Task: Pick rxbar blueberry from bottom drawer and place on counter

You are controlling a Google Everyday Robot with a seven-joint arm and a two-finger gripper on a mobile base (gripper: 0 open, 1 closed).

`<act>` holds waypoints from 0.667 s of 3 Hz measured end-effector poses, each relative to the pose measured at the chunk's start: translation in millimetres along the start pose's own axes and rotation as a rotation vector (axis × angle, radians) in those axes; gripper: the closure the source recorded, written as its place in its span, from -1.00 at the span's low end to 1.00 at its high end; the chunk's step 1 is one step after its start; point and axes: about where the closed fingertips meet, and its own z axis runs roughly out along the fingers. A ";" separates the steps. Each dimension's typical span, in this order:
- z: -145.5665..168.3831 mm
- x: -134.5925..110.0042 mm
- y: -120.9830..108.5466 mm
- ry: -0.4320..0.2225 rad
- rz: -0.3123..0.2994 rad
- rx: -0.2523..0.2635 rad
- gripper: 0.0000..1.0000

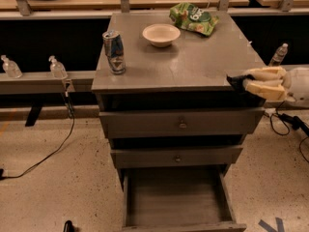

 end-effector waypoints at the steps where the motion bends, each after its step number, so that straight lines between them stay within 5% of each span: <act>1: 28.9 -5.4 -34.5 0.035 -0.001 0.011 1.00; 2: 47.7 4.0 -62.7 0.069 0.004 0.066 1.00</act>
Offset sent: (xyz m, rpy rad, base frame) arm 0.1186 0.0290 0.0046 -0.0694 0.0213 -0.1910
